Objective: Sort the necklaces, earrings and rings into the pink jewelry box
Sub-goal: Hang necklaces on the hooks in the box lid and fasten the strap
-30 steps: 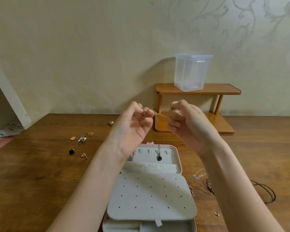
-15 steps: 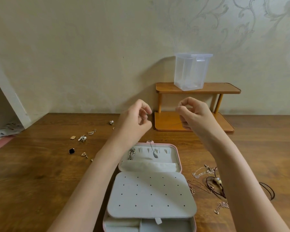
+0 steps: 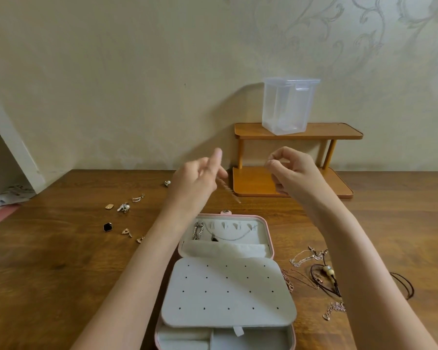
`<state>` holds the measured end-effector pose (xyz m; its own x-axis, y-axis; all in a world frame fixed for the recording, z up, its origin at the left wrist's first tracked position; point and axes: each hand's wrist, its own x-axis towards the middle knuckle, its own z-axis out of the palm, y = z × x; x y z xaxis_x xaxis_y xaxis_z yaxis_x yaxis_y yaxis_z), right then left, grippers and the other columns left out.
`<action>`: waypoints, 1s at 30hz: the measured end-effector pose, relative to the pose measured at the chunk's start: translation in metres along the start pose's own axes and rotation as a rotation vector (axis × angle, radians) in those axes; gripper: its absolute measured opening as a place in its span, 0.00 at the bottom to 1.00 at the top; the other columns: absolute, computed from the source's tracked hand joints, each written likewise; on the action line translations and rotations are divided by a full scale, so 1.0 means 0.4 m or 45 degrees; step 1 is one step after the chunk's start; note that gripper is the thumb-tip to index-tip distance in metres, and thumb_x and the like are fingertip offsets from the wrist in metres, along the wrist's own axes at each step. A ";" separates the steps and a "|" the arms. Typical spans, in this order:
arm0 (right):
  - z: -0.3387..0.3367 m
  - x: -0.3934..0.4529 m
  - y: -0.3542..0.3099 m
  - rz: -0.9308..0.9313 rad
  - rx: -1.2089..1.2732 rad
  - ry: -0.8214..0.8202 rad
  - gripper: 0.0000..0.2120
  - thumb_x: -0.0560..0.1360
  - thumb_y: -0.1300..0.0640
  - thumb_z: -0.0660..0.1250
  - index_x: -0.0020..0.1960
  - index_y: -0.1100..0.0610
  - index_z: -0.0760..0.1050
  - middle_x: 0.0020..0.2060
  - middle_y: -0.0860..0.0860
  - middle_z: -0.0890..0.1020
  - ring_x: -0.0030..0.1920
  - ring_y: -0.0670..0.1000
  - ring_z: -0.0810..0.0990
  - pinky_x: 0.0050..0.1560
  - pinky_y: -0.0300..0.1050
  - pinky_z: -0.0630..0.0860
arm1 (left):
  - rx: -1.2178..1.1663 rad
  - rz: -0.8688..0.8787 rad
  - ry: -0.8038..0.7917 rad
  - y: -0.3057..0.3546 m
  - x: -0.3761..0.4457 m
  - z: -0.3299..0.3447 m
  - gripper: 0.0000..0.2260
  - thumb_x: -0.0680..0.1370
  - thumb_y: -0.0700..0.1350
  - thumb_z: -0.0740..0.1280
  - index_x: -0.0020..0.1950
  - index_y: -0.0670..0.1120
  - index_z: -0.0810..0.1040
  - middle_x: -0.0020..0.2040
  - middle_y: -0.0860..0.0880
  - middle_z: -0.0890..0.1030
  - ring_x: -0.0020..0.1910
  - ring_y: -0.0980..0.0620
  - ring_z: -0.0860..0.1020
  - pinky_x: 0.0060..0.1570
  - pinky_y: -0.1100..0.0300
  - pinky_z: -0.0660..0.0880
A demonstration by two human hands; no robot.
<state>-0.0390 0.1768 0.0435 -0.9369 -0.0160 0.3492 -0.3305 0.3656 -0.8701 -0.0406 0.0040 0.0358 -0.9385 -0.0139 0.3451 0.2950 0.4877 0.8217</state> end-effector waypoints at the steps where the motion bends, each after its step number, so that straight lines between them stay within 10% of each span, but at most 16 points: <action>1: 0.004 -0.002 -0.003 0.008 0.025 -0.044 0.08 0.78 0.61 0.59 0.41 0.57 0.71 0.25 0.46 0.70 0.25 0.42 0.66 0.26 0.32 0.64 | -0.192 -0.134 -0.111 0.013 -0.001 -0.004 0.28 0.79 0.62 0.48 0.42 0.45 0.80 0.23 0.53 0.68 0.21 0.58 0.65 0.23 0.65 0.61; 10: 0.029 -0.028 -0.074 -0.165 0.292 -0.338 0.06 0.79 0.62 0.59 0.47 0.64 0.71 0.30 0.54 0.74 0.31 0.51 0.70 0.31 0.40 0.69 | -0.423 -0.230 -0.655 0.058 -0.020 -0.016 0.38 0.76 0.68 0.42 0.45 0.40 0.81 0.29 0.49 0.69 0.26 0.56 0.60 0.21 0.67 0.57; 19: 0.002 -0.012 -0.114 -0.172 0.673 -0.269 0.10 0.79 0.60 0.59 0.53 0.65 0.72 0.44 0.55 0.80 0.42 0.50 0.79 0.40 0.39 0.76 | -0.613 -0.155 -0.607 0.120 -0.021 -0.059 0.17 0.80 0.55 0.55 0.37 0.47 0.68 0.27 0.53 0.64 0.25 0.58 0.59 0.20 0.68 0.53; 24: 0.015 -0.044 -0.068 0.005 0.638 -0.725 0.19 0.78 0.52 0.60 0.63 0.63 0.72 0.57 0.59 0.80 0.57 0.55 0.79 0.62 0.49 0.73 | -0.712 -0.157 -0.529 0.158 0.003 -0.076 0.16 0.81 0.48 0.57 0.34 0.46 0.66 0.24 0.53 0.66 0.21 0.59 0.58 0.16 0.70 0.55; 30: 0.025 -0.050 -0.098 0.106 0.654 -0.812 0.13 0.71 0.56 0.66 0.54 0.58 0.79 0.36 0.48 0.71 0.33 0.44 0.62 0.36 0.37 0.61 | -0.917 -0.296 -0.476 0.165 0.010 -0.085 0.13 0.80 0.45 0.60 0.35 0.43 0.69 0.27 0.51 0.71 0.20 0.60 0.64 0.17 0.72 0.59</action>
<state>-0.0084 0.1535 0.0672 -0.7941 -0.5898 0.1465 -0.1229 -0.0802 -0.9892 -0.0186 0.0067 0.1069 -0.9497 0.3068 0.0630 0.0107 -0.1693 0.9855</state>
